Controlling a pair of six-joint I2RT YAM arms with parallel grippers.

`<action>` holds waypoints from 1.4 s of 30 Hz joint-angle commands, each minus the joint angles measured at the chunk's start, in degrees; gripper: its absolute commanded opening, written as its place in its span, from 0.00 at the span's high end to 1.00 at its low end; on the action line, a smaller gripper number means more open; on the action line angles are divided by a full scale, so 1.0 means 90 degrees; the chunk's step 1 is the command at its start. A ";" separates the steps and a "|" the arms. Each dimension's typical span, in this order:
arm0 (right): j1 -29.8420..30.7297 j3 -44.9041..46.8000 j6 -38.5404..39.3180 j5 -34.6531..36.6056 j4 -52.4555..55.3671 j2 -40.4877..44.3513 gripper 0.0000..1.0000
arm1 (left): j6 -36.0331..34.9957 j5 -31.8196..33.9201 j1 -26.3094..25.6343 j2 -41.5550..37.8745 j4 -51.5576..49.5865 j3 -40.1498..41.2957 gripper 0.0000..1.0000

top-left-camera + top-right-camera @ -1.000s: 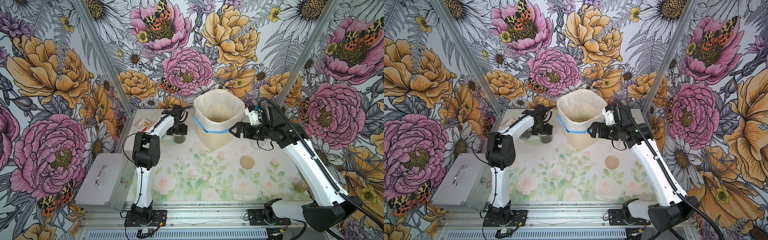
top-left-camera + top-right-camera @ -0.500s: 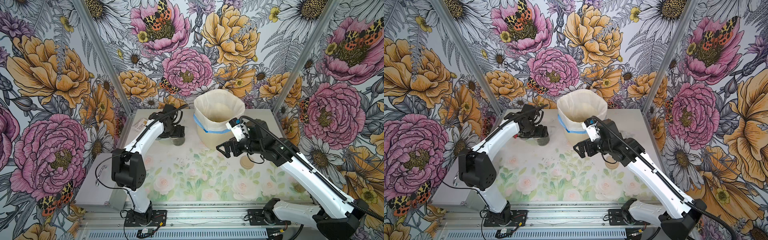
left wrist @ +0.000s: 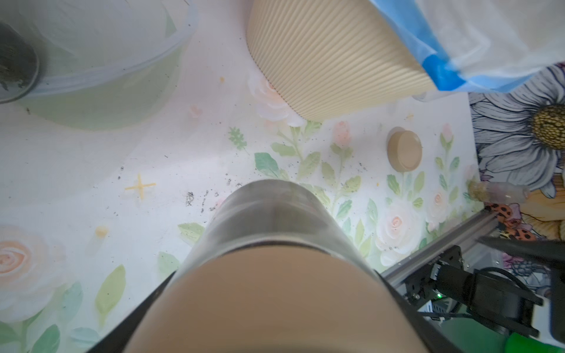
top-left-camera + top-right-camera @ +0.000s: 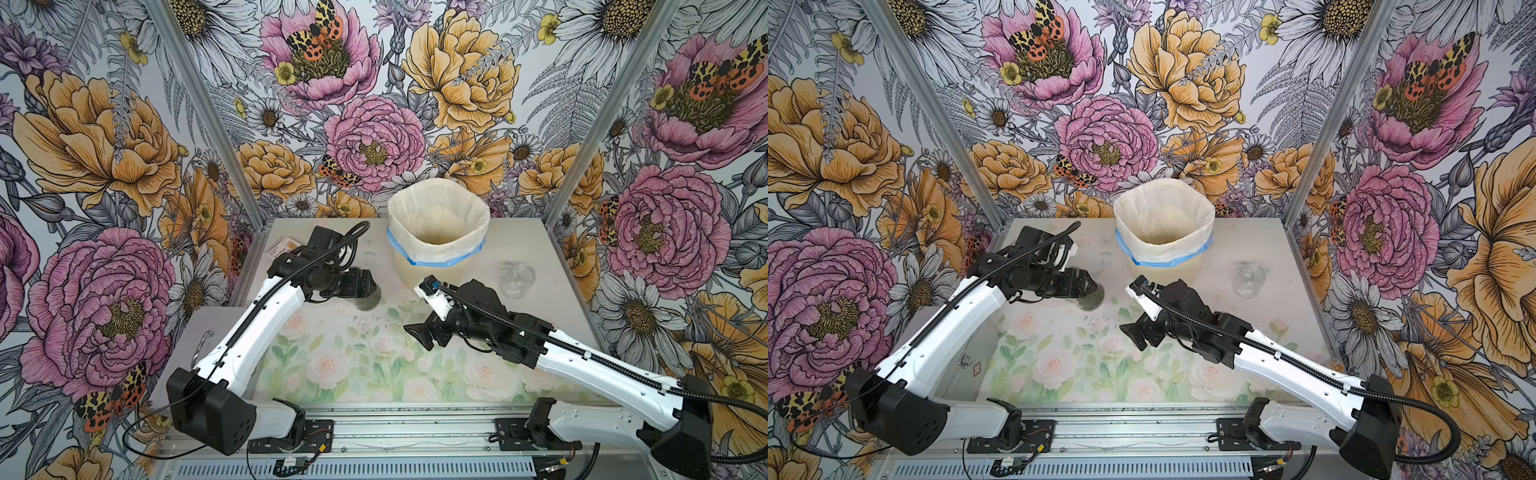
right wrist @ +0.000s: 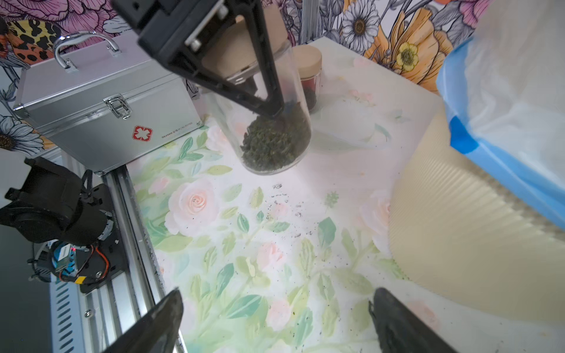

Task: Empty moldy tea leaves from jars
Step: Pick up the jar from the center of the board.

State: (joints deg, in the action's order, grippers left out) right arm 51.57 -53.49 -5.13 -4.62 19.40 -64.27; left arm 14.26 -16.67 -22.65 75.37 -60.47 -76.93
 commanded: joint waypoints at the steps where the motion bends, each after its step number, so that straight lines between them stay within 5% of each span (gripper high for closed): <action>1: 0.0037 0.0009 0.0477 0.0129 -0.0962 -0.0023 0.02 | 0.0163 -0.0719 -0.0138 -0.0481 0.0282 0.0002 0.33; 25: 0.0081 -0.0504 0.1946 -0.0005 -0.1115 -0.0699 0.00 | 0.0017 -0.2539 -0.0929 0.0311 0.0273 -0.1155 0.33; 42: -0.0051 -0.0155 0.1540 -0.0116 -0.2038 -0.0686 0.01 | 0.0162 -0.3062 -0.1023 0.0375 0.0278 -0.1359 0.34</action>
State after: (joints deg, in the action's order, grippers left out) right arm 51.68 -55.64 10.37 -5.80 4.91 -70.39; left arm 15.07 -39.35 -31.03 79.26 -60.82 -86.06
